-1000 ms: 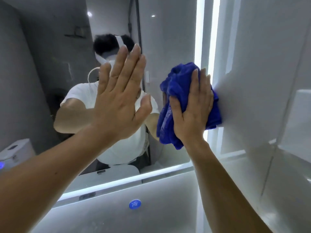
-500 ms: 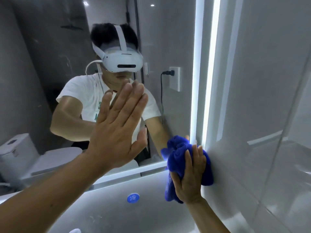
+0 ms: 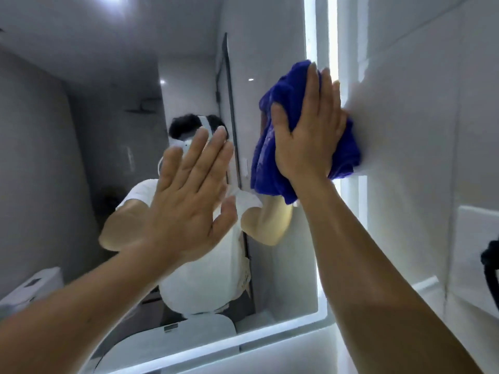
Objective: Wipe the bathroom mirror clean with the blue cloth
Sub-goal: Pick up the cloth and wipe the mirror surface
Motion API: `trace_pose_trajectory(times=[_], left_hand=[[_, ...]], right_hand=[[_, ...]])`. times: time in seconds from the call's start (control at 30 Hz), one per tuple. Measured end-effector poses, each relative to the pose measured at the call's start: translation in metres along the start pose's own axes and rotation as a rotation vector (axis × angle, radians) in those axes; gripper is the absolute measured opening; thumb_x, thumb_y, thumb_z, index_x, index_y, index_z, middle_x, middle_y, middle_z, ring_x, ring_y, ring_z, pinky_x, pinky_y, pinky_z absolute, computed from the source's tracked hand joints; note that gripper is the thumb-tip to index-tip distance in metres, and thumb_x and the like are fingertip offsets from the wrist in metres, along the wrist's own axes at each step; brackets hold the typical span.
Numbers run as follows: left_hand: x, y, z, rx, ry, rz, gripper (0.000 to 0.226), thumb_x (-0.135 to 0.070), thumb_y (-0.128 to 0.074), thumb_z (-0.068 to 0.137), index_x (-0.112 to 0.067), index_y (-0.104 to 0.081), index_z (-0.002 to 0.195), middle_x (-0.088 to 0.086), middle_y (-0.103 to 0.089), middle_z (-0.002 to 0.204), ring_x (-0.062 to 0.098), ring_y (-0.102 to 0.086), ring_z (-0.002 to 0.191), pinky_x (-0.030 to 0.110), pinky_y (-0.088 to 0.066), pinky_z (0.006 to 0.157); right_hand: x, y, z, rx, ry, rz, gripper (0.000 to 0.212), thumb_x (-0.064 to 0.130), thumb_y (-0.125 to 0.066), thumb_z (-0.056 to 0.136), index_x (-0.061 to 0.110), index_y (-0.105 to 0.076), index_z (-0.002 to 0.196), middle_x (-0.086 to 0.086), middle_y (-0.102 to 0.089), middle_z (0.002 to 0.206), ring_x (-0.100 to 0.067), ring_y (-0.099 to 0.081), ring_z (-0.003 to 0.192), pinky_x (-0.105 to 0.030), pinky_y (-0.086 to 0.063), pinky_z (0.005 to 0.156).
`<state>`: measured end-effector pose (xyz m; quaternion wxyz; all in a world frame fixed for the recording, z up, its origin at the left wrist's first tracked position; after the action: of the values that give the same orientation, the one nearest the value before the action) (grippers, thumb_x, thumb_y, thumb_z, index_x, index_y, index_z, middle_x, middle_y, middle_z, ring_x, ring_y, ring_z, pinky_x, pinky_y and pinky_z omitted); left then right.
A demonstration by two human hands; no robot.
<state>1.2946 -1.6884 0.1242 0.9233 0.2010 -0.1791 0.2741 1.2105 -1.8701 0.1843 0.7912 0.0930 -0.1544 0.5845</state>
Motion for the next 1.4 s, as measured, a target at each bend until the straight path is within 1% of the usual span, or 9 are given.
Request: trace_pose_trajectory(times=[0.13, 0.3, 0.43, 0.57, 0.83, 0.97, 1.07, 1.27, 1.4], left_hand=[[0.015, 0.011, 0.033, -0.037, 0.035, 0.063, 0.067, -0.034, -0.032, 0.097, -0.004, -0.017, 0.154, 0.014, -0.010, 0.163, 0.026, -0.003, 0.150, 0.048, -0.001, 0.121], [0.025, 0.018, 0.058, -0.035, 0.048, 0.044, 0.068, -0.035, -0.027, 0.096, -0.011, -0.003, 0.155, 0.005, 0.003, 0.164, 0.020, 0.006, 0.151, 0.049, -0.001, 0.122], [0.040, 0.030, 0.091, -0.053, 0.099, 0.026, 0.067, -0.043, -0.016, 0.096, -0.016, 0.000, 0.155, 0.000, 0.006, 0.164, 0.014, 0.010, 0.151, 0.044, 0.004, 0.122], [0.056, 0.043, 0.120, -0.086, 0.100, 0.046, 0.069, -0.045, -0.013, 0.095, -0.017, 0.001, 0.156, -0.002, 0.010, 0.164, 0.011, 0.015, 0.149, 0.047, 0.000, 0.122], [0.093, 0.055, 0.168, -0.132, 0.076, 0.138, 0.069, -0.048, -0.003, 0.095, -0.018, 0.000, 0.157, -0.001, 0.011, 0.164, 0.012, 0.018, 0.149, 0.048, 0.000, 0.122], [0.115, 0.056, 0.189, -0.148, 0.067, 0.198, 0.070, -0.050, -0.011, 0.096, -0.018, -0.007, 0.157, 0.000, 0.011, 0.164, 0.016, 0.016, 0.150, 0.046, 0.003, 0.122], [0.132, 0.056, 0.205, -0.207, 0.050, 0.175, 0.067, -0.048, -0.023, 0.097, -0.016, -0.016, 0.156, 0.003, -0.005, 0.164, 0.020, -0.004, 0.151, 0.047, -0.009, 0.120], [0.153, 0.041, 0.219, -0.209, 0.087, 0.254, 0.067, -0.043, -0.025, 0.098, -0.014, -0.011, 0.157, 0.001, 0.002, 0.165, 0.018, 0.004, 0.152, 0.053, -0.011, 0.120], [0.154, 0.059, 0.216, -0.205, 0.049, 0.258, 0.065, -0.043, -0.021, 0.099, -0.013, -0.013, 0.156, 0.002, -0.002, 0.165, 0.017, 0.004, 0.152, 0.051, -0.010, 0.120]], right_hand=[[-0.019, 0.007, -0.056, 0.060, 0.077, 0.056, 0.067, 0.059, -0.029, 0.099, 0.021, -0.021, 0.153, -0.005, -0.032, 0.156, -0.027, -0.028, 0.143, -0.036, -0.014, 0.117], [-0.032, 0.006, -0.106, 0.137, -0.075, 0.052, 0.069, 0.065, -0.017, 0.097, 0.025, -0.013, 0.153, -0.003, -0.023, 0.160, -0.025, -0.019, 0.147, -0.047, -0.016, 0.119], [0.007, -0.003, -0.024, 0.052, -0.180, -0.011, 0.072, 0.062, -0.017, 0.097, 0.021, -0.009, 0.155, -0.001, -0.012, 0.163, -0.025, -0.009, 0.149, -0.043, -0.006, 0.119], [0.040, -0.011, 0.058, -0.008, -0.218, -0.025, 0.069, 0.056, -0.024, 0.100, 0.020, -0.003, 0.155, -0.003, -0.007, 0.163, -0.026, -0.005, 0.149, -0.044, -0.005, 0.120], [0.069, -0.012, 0.164, -0.028, -0.119, 0.014, 0.069, 0.054, -0.026, 0.100, 0.019, -0.003, 0.155, -0.005, -0.005, 0.164, -0.027, -0.003, 0.149, -0.047, -0.005, 0.119], [0.074, -0.014, 0.197, -0.044, -0.082, 0.014, 0.069, 0.053, -0.027, 0.099, 0.019, -0.005, 0.155, -0.005, -0.007, 0.163, -0.027, -0.006, 0.149, -0.047, -0.006, 0.118], [0.081, -0.015, 0.221, -0.045, -0.053, 0.011, 0.069, 0.053, -0.028, 0.099, 0.018, -0.006, 0.155, -0.005, -0.009, 0.163, -0.028, -0.007, 0.148, -0.047, -0.007, 0.117], [0.099, -0.017, 0.278, -0.068, -0.040, -0.007, 0.070, 0.056, -0.026, 0.098, 0.017, -0.011, 0.154, -0.005, -0.013, 0.162, -0.029, -0.013, 0.146, -0.047, -0.009, 0.116], [0.111, -0.016, 0.315, -0.049, -0.042, -0.027, 0.070, 0.056, -0.026, 0.098, 0.017, -0.013, 0.154, -0.005, -0.016, 0.161, -0.030, -0.016, 0.144, -0.049, -0.012, 0.114]])
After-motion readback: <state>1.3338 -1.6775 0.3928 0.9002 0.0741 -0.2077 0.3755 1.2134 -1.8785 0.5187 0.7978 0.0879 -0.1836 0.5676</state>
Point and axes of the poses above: each hand's wrist, its own z-axis towards the middle knuckle, its own y-axis out of the back of the hand, x = y × z, the point moved 1 cm from there along z, towards the middle knuckle
